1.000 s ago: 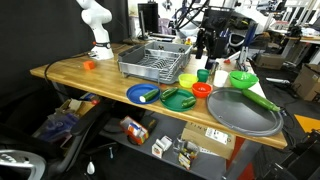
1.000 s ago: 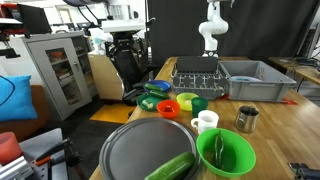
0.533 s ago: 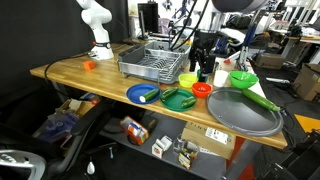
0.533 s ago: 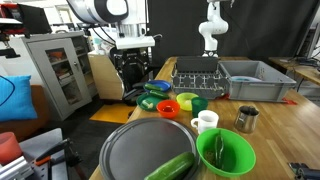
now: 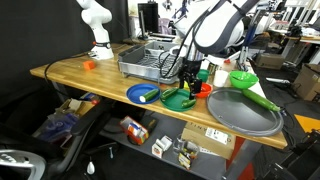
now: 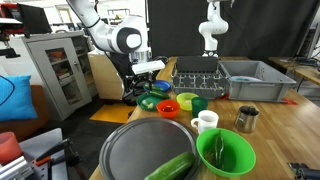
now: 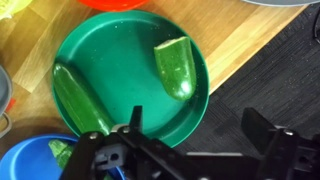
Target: Take the cut cucumber on the green plate and put it in the green bowl
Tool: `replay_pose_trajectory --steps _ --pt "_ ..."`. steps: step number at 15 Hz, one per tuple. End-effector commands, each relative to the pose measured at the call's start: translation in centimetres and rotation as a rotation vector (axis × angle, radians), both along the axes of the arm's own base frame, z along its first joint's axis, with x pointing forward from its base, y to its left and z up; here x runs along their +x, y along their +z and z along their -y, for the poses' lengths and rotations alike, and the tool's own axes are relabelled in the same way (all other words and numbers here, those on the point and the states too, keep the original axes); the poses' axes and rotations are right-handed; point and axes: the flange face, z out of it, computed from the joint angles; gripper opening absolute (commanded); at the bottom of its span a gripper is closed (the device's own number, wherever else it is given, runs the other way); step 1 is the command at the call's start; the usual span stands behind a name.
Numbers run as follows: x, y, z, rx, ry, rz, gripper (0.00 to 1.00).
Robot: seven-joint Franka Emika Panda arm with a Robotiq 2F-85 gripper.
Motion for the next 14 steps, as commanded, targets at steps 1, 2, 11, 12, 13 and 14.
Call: replay_pose_trajectory --steps 1,2,11,12,13,14 --pt "0.9 -1.9 0.0 -0.023 0.029 -0.002 1.0" --pt "0.9 -2.6 0.1 -0.032 0.035 -0.01 1.0" --pt "0.8 -5.3 0.9 -0.053 0.019 -0.044 0.71" --pt "0.8 -5.4 1.0 -0.051 0.016 -0.046 0.68" --pt "0.8 -5.5 1.0 -0.049 0.013 -0.047 0.61" --pt "0.8 -5.5 1.1 -0.048 0.011 -0.048 0.53"
